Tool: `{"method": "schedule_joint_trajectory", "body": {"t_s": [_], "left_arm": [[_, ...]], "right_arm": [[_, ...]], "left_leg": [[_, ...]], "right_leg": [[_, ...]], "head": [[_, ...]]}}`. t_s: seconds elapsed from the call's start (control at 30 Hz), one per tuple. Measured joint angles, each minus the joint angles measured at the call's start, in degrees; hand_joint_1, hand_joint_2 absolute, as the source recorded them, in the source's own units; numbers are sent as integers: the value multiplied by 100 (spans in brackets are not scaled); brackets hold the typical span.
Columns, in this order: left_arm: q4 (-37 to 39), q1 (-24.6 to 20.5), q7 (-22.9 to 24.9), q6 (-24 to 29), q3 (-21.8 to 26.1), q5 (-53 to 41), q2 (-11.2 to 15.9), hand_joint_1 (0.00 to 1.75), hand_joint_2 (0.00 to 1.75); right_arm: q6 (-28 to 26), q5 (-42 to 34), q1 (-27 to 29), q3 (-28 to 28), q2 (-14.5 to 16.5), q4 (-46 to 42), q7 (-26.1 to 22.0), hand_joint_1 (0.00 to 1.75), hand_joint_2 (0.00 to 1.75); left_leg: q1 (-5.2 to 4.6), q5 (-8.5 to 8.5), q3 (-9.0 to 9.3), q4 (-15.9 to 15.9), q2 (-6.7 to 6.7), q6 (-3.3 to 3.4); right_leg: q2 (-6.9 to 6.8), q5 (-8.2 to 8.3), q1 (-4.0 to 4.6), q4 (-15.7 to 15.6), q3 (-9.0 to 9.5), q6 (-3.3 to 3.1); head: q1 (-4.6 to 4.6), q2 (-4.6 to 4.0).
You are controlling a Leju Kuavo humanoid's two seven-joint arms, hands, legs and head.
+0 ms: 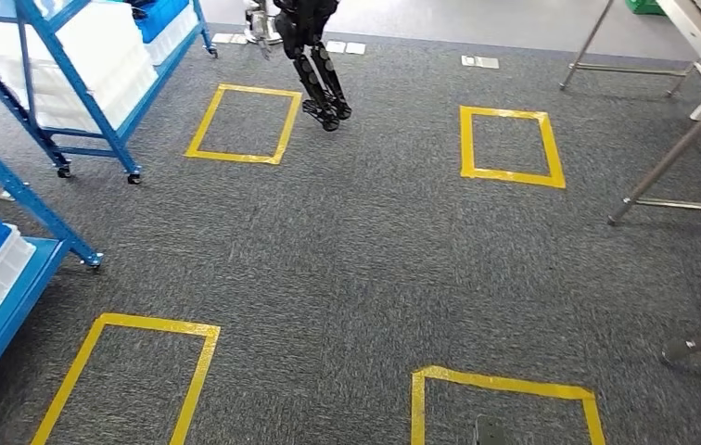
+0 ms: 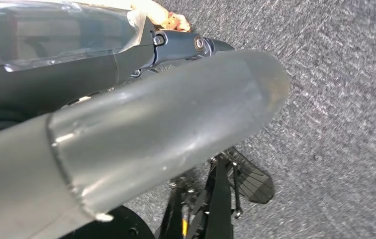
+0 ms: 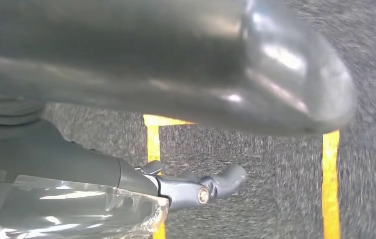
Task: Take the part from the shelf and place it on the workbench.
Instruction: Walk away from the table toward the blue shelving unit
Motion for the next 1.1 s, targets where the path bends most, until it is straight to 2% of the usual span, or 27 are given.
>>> {"method": "schedule_joint_trajectory", "body": {"t_s": [0.03,0.07,0.1,0.13,0.17,0.2,0.23,0.27,0.33,0.37,0.4,0.43,0.5,0.53,0.57,0.6,0.63,0.67,0.7,0.77,0.8,0.87,0.9,0.93,1.0,1.07,1.1], "left_arm": [[-1,1,-4,-17,0,-14,0,0,0],[-1,7,-9,-36,0,-27,-1,0,0],[-1,16,-12,-52,0,-35,-1,0,0],[0,23,-13,-64,0,-39,-3,0,0],[0,27,-13,-70,0,-44,-4,0,0],[0,28,-14,-74,0,-49,-5,0,0],[0,28,-15,-77,0,-55,-5,0,0],[-1,31,-18,-77,0,-62,-4,0,0],[-1,50,-24,-77,0,-77,-2,0,0],[-1,61,-25,-81,-1,-86,-1,0,0],[-1,69,-26,-91,-2,-98,1,0,0],[-1,69,-26,-109,-5,-120,3,0,0],[-1,61,-30,-161,-22,-179,4,0,0],[-1,59,-32,-185,-32,-210,4,0,0],[-1,59,-34,-202,-43,-236,7,0,0],[-1,62,-34,-212,-52,-257,13,0,0],[-1,64,-33,-214,-59,-275,21,0,0],[-1,64,-31,-208,-64,-295,32,0,0],[-1,58,-27,-198,-68,-310,44,0,0],[-2,32,-18,-171,-72,-330,62,0,0],[-3,25,-15,-158,-72,-331,68,0,0],[-2,34,-13,-133,-71,-331,73,0,0],[-2,40,-15,-124,-70,-333,73,0,0],[-2,40,-20,-119,-71,-337,73,0,0],[-2,25,-41,-122,-76,-360,72,0,0],[-3,25,-115,-80,-95,-385,70,0,0],[-3,32,-181,-41,-109,-392,63,0,0]], "right_arm": [[-14,2,24,-1,-5,1,1,0,0],[-23,2,44,-2,-13,1,1,0,0],[-27,-1,56,-3,-21,2,2,0,0],[-28,-3,60,-4,-31,2,2,0,0],[-28,-3,60,-4,-40,2,2,0,0],[-27,-3,58,-4,-45,2,2,0,0],[-27,-3,57,-4,-48,2,2,0,0],[-26,-4,57,-5,-49,2,2,0,0],[-26,-6,56,-7,-46,2,-1,0,0],[-26,-10,52,-8,-44,1,-8,0,0],[-26,-19,48,-9,-40,1,-20,0,0],[-26,-30,50,-11,-39,0,-38,0,0],[-26,-61,74,-17,-45,-1,-77,0,0],[-25,-76,92,-26,-53,-1,-93,0,0],[-24,-89,106,-36,-60,-1,-107,0,0],[-23,-95,113,-46,-66,-1,-120,0,0],[-23,-90,112,-54,-69,-1,-133,0,0],[-28,-76,105,-56,-67,-1,-150,0,0],[-40,-54,95,-57,-60,-1,-168,0,0],[-70,-3,69,-57,-47,-1,-197,0,0],[-80,18,54,-57,-42,-1,-203,0,0],[-83,36,11,-57,-36,-3,-205,0,0],[-81,39,-8,-57,-35,-5,-206,0,0],[-79,38,-20,-57,-36,-6,-208,0,0],[-72,28,-9,-68,-52,-7,-216,0,0],[-67,10,18,-91,-71,-6,-233,0,0],[-66,-3,23,-107,-80,-5,-250,0,0]], "left_leg": [[2,5,-6,2,-82,6],[5,6,-8,5,-167,4],[11,8,-7,8,-246,0],[20,10,-3,12,-321,-12],[30,11,-3,19,-393,-34],[27,7,-11,36,-461,-71],[23,5,-24,53,-521,-114],[19,7,-40,62,-568,-155],[33,27,-72,58,-645,-220],[48,22,-89,73,-611,-244],[56,-33,-132,157,-498,-266],[62,-153,-216,346,-344,-286],[63,-517,-514,1003,-52,-318],[68,-670,-679,1356,-8,-327],[70,-735,-786,1584,7,-330],[70,-701,-803,1632,17,-323],[67,-570,-703,1452,35,-304],[60,-392,-515,1112,92,-269],[34,-255,-307,726,213,-227],[-26,-135,-55,235,387,-155],[-55,-148,-32,166,404,-135],[-55,-119,-28,117,276,-90],[-40,-94,-6,74,218,-62],[-19,-61,14,32,161,-28],[4,-26,28,-5,30,13],[7,-18,15,1,-135,22],[11,-17,13,5,-218,19]], "right_leg": [[41,-105,-19,323,-169,5],[57,-124,-38,486,-267,35],[67,-51,-59,440,-266,87],[89,98,-86,184,-162,152],[159,278,-125,-201,4,220],[263,424,-149,-561,150,262],[340,527,-167,-827,256,263],[396,572,-166,-962,305,234],[336,600,-148,-989,327,125],[291,615,-148,-993,337,81],[240,631,-151,-999,345,44],[182,640,-151,-1005,343,4],[48,634,-111,-1007,342,-63],[-29,626,-92,-1006,340,-91],[-103,619,-75,-1006,340,-108],[-174,611,-64,-1005,343,-117],[-235,605,-54,-1005,350,-124],[-291,598,-45,-1005,361,-130],[-340,588,-28,-1005,374,-127],[-435,560,13,-1004,385,-99],[-486,548,26,-1007,391,-77],[-563,525,31,-1000,401,-28],[-503,487,27,-944,387,-6],[-386,402,23,-797,328,5],[-87,114,-13,-191,48,-11],[34,-108,-47,437,-271,-3],[52,-98,-62,521,-328,35]], "head": [[8,0],[8,0],[10,0],[11,0],[11,0],[16,0],[18,0],[15,0],[2,0],[-6,0],[-14,0],[-31,0],[-60,1],[-66,1],[-67,1],[-68,0],[-68,0],[-70,0],[-67,0],[-65,0],[-64,0],[-68,0],[-66,0],[-60,0],[-42,0],[-34,0],[-33,0]]}}
